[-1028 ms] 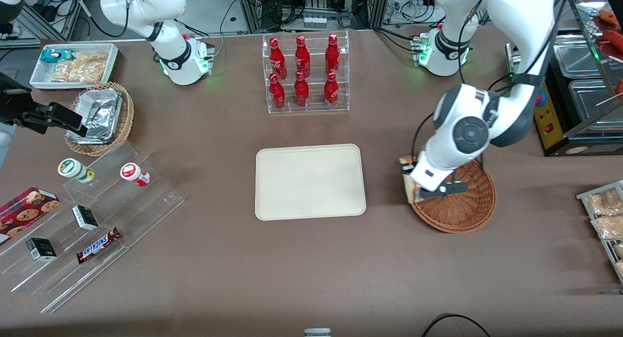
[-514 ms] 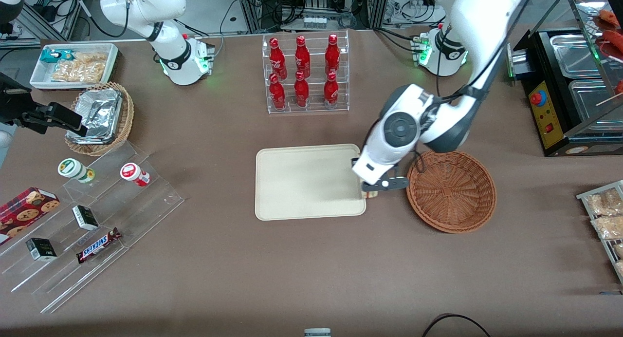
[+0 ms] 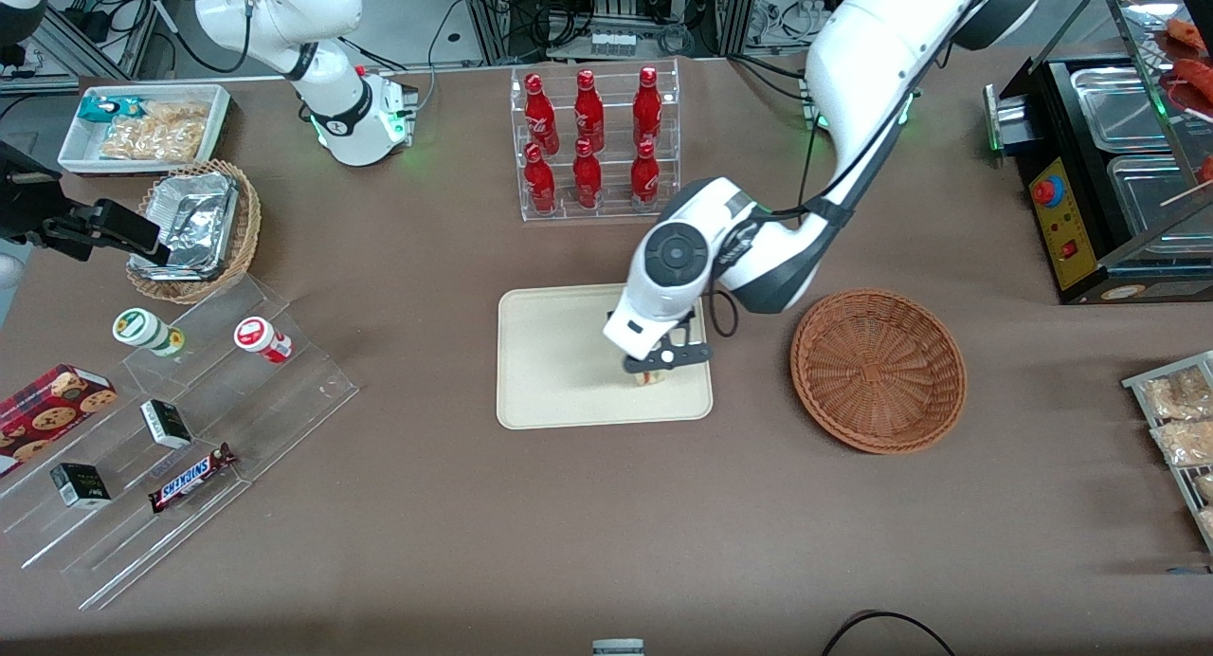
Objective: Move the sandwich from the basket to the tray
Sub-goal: 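Lower the sandwich onto the tray and open the left gripper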
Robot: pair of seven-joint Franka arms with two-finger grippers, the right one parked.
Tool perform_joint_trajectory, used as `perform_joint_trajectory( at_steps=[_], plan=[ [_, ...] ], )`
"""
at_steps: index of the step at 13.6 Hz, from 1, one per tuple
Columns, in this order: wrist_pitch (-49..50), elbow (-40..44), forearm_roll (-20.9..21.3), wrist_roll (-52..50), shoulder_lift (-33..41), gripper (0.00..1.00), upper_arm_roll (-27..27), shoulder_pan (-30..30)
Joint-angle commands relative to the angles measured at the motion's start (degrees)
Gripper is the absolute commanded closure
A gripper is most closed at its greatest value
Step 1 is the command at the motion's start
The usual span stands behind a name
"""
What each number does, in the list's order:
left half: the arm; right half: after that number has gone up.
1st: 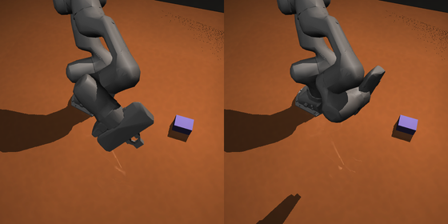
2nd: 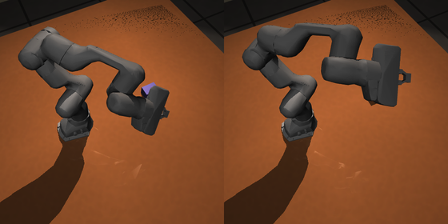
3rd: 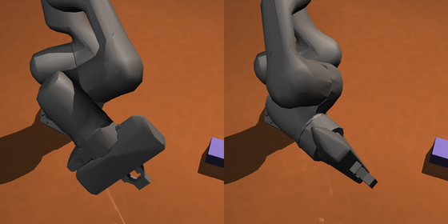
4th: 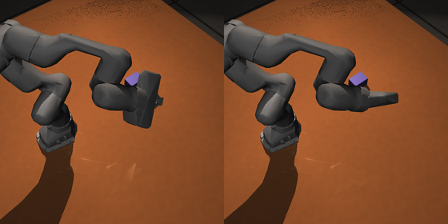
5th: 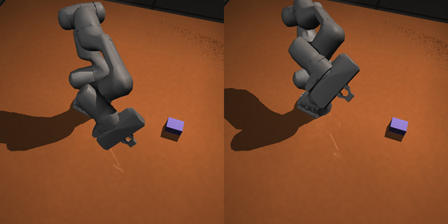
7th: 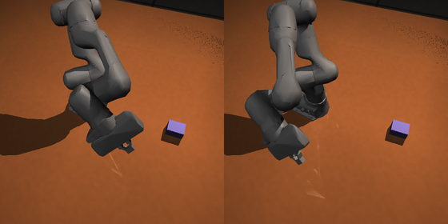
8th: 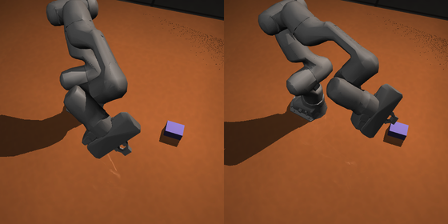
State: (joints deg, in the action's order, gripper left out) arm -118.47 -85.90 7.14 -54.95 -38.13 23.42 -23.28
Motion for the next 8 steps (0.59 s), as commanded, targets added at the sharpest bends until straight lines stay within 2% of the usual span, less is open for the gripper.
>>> perform_joint_trajectory(
  at_steps=[1, 4, 6, 8],
  plan=[
    [1.7, 6.6, 2.7, -3.0, -4.6, 0.94, -0.6, -3.2],
    [1.1, 8.4, 3.4, -2.5, -7.4, 0.94, -0.6, -4.7],
    [-1.2, 8.6, 6.3, -2.7, -8.7, 0.94, -0.6, -5.0],
    [-1.7, 8.5, 6.3, -2.5, -9.2, 0.94, -0.5, -5.0]
  ],
)
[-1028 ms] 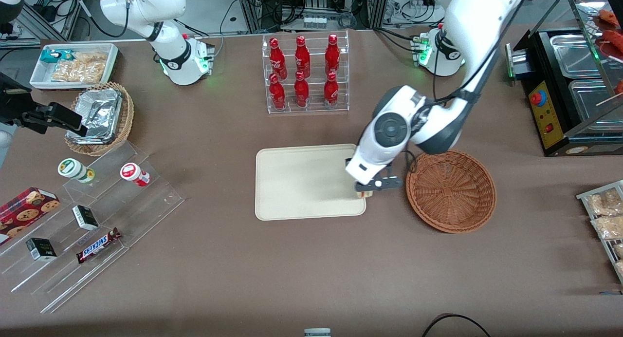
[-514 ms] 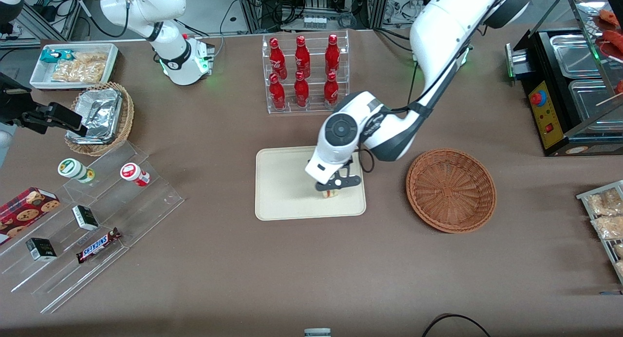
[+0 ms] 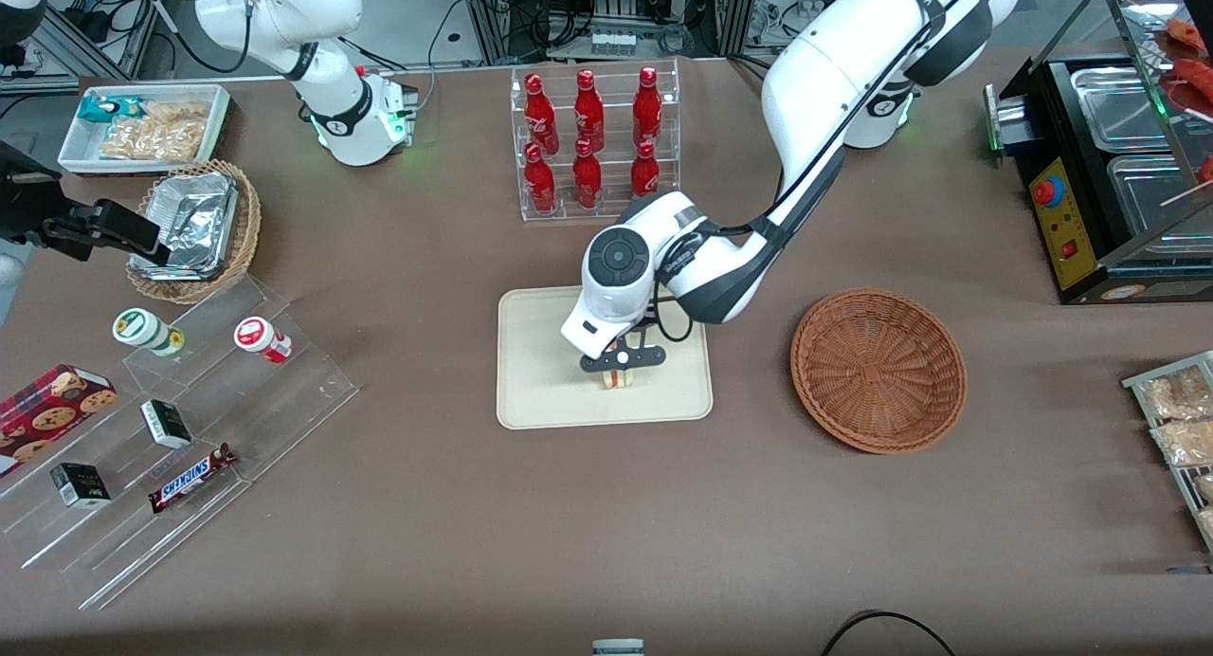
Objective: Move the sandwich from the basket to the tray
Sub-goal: 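Lower the sandwich onto the tray and open the left gripper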
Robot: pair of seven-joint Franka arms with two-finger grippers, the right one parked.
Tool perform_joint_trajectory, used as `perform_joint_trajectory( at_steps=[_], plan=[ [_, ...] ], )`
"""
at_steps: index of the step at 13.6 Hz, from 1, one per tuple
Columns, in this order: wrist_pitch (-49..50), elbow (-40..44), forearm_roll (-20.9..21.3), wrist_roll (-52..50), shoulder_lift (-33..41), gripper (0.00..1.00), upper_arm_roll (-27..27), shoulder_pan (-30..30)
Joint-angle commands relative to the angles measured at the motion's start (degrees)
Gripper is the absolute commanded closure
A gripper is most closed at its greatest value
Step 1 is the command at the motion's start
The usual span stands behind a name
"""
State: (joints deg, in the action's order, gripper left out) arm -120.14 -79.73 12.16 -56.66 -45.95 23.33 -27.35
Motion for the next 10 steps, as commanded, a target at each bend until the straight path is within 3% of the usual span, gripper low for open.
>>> perform_joint_trajectory(
  at_steps=[1, 2, 3, 4, 5, 10],
  plan=[
    [-0.1, 2.1, 1.4, -1.1, -1.5, 0.94, -0.5, -1.0],
    [-0.6, 2.1, 1.4, -0.6, -1.6, 0.92, -0.5, -1.0],
    [-1.6, 1.9, 1.2, -0.6, -1.6, 0.78, -0.5, -0.9],
    [-1.8, 1.9, 0.9, -0.6, -1.4, 0.25, -0.4, -0.6],
    [-1.9, 1.9, 0.9, -1.4, -0.9, 0.0, -0.4, -0.7],
    [4.0, 1.8, 1.5, -0.9, 5.9, 0.0, -0.6, 0.3]
  ],
)
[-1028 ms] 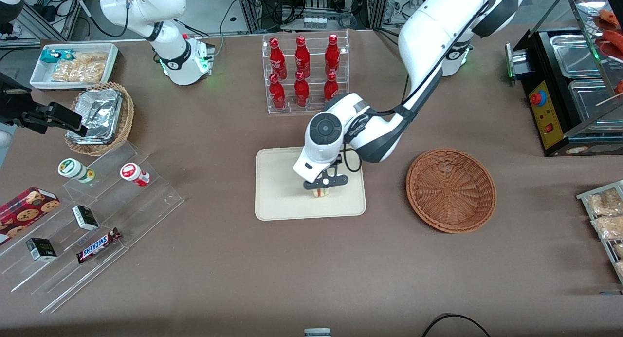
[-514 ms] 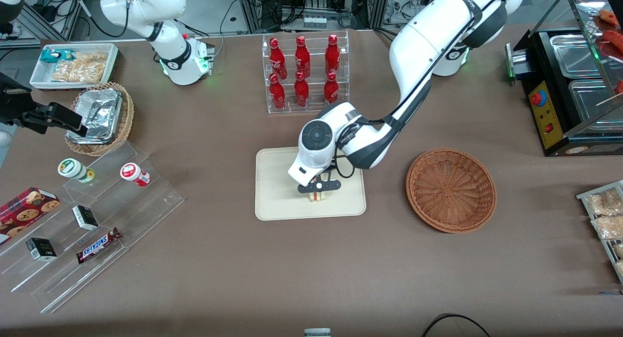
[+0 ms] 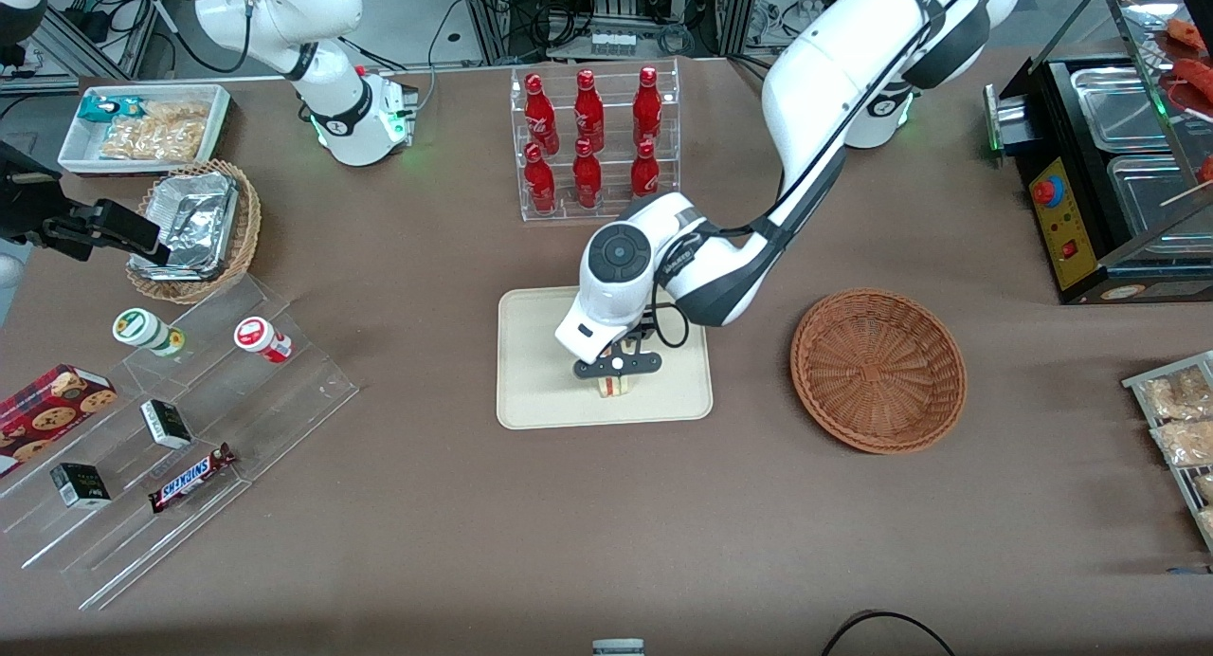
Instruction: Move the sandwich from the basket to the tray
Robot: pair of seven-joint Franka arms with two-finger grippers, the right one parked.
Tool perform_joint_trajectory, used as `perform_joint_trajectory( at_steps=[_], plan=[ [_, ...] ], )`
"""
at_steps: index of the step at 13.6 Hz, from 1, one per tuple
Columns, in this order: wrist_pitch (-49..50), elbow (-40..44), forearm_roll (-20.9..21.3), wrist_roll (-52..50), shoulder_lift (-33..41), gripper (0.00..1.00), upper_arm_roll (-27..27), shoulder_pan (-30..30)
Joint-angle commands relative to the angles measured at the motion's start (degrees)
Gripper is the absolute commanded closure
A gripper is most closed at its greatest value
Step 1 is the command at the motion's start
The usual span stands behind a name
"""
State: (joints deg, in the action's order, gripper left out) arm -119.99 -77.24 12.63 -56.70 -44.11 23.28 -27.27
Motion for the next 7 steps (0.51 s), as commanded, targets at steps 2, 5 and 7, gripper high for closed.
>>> perform_joint_trajectory(
  at_steps=[2, 5, 7],
  plan=[
    [8.3, -0.8, 1.1, -1.0, 6.6, 0.0, -0.5, 0.9],
    [16.0, -1.3, 0.9, 0.5, 10.7, 0.0, -0.5, 4.4],
    [19.8, -1.7, 1.0, 1.2, 11.9, 0.0, -0.3, 7.8]
  ],
)
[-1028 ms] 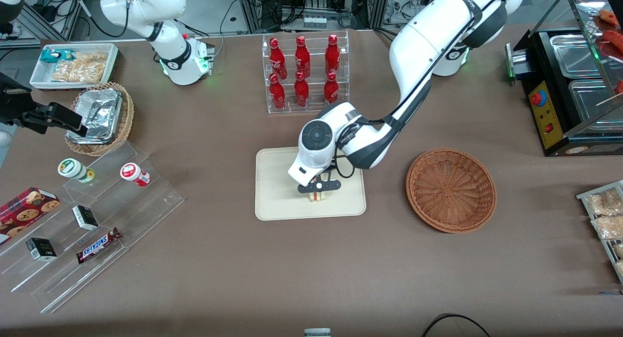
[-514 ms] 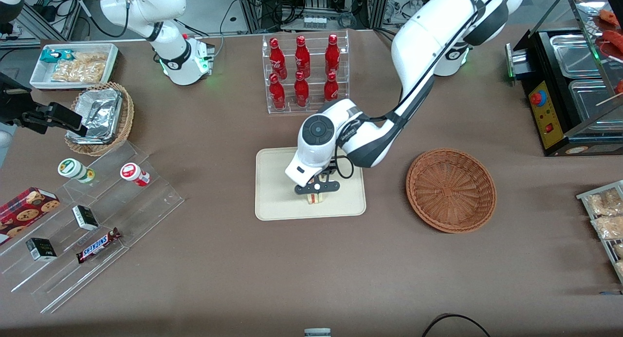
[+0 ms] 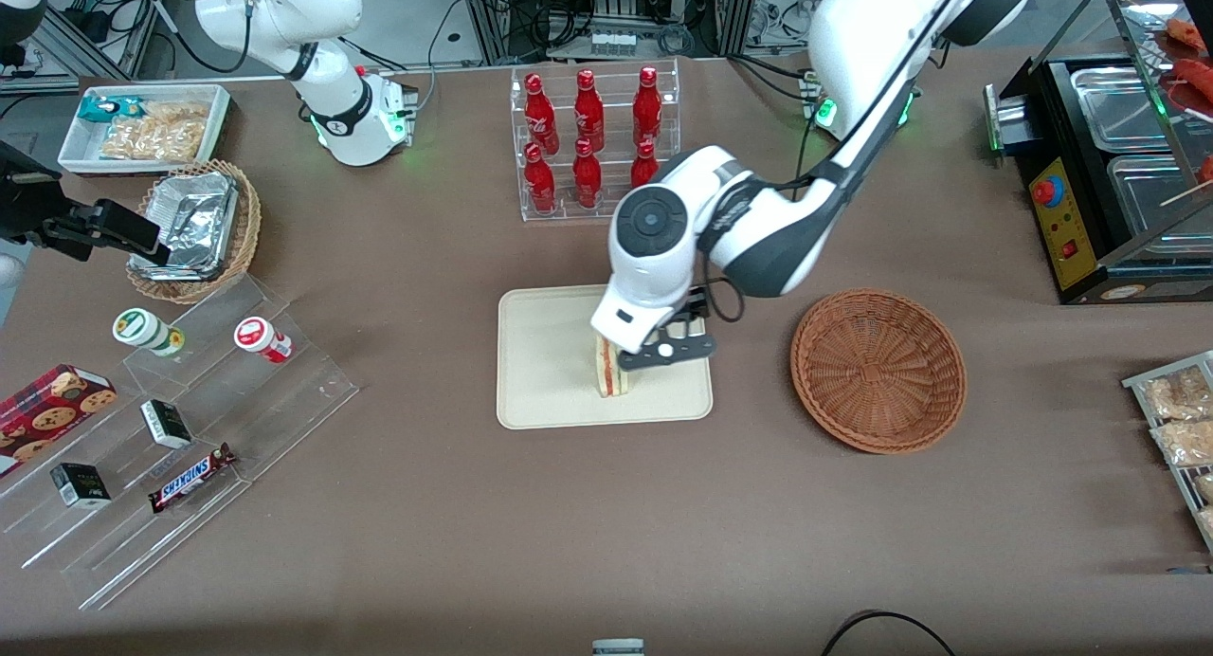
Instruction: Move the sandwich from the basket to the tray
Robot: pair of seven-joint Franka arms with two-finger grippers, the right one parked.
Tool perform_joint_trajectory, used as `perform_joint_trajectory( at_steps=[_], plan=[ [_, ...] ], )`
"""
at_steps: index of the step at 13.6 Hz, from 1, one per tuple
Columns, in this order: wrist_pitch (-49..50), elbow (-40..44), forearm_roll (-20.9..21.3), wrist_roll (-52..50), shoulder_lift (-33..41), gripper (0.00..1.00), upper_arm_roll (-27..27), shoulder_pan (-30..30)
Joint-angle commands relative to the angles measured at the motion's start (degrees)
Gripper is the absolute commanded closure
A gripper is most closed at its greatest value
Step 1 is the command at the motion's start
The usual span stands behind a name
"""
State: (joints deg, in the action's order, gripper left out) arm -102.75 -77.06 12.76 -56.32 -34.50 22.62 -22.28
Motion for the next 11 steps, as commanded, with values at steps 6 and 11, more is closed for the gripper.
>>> perform_joint_trajectory(
  at_steps=[6, 11],
  plan=[
    [4.1, -11.8, -0.2, 13.2, 11.8, 0.0, 0.4, 13.8],
    [4.2, -19.7, -3.2, 24.9, 19.8, 0.0, 0.4, 21.2]
  ],
)
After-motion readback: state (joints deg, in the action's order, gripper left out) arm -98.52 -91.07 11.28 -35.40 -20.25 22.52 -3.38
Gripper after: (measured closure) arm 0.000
